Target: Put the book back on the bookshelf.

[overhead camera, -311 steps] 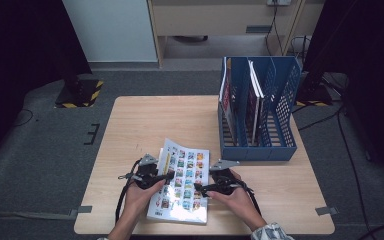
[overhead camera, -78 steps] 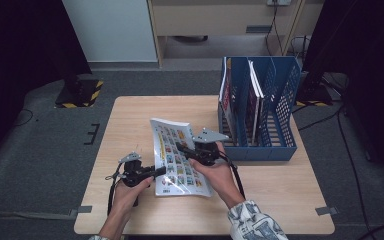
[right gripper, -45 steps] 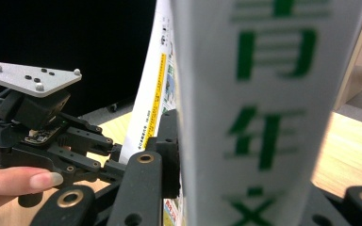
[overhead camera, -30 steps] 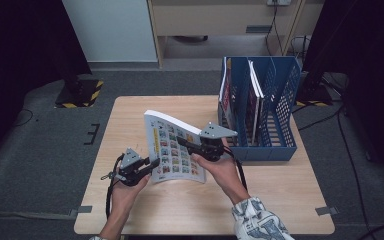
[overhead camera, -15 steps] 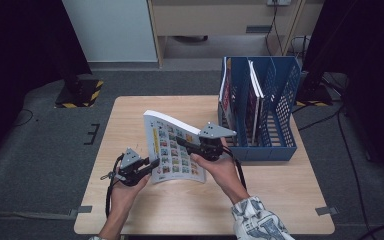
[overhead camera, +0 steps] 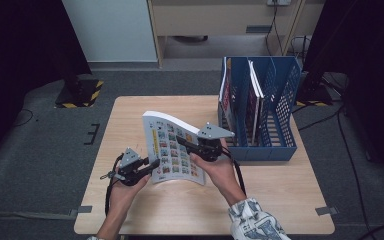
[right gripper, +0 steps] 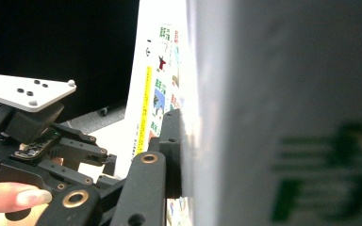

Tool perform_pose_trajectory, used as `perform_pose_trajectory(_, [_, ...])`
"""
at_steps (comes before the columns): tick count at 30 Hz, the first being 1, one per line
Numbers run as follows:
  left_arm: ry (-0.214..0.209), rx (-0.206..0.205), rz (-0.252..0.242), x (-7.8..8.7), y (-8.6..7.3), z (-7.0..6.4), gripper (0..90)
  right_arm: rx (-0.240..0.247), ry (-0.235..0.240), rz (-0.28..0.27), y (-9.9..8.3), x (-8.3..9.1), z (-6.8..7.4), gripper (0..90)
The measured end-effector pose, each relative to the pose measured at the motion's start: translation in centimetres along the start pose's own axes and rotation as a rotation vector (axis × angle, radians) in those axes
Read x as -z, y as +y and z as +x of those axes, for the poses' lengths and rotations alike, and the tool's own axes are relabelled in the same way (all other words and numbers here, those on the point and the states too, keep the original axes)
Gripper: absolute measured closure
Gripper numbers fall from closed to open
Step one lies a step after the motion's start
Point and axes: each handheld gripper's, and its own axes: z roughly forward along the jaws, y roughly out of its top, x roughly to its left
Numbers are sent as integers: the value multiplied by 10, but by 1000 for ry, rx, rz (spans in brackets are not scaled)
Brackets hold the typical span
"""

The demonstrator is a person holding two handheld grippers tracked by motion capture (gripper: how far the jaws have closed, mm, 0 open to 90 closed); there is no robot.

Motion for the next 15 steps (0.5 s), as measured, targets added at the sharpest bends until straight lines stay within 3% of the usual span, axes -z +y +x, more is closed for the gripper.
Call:
perform_pose_trajectory(6, [-7,46,31,1,-5,10,474,17,2,6,5,-2,10,739])
perform_pose_trajectory(11, [34,21,77,3,-9,19,442,15,-23,-8,8,-2,9,738])
perform_pose_trajectory(15, [41,59,109,3,-13,29,418,14,-37,-12,12,0,7,738])
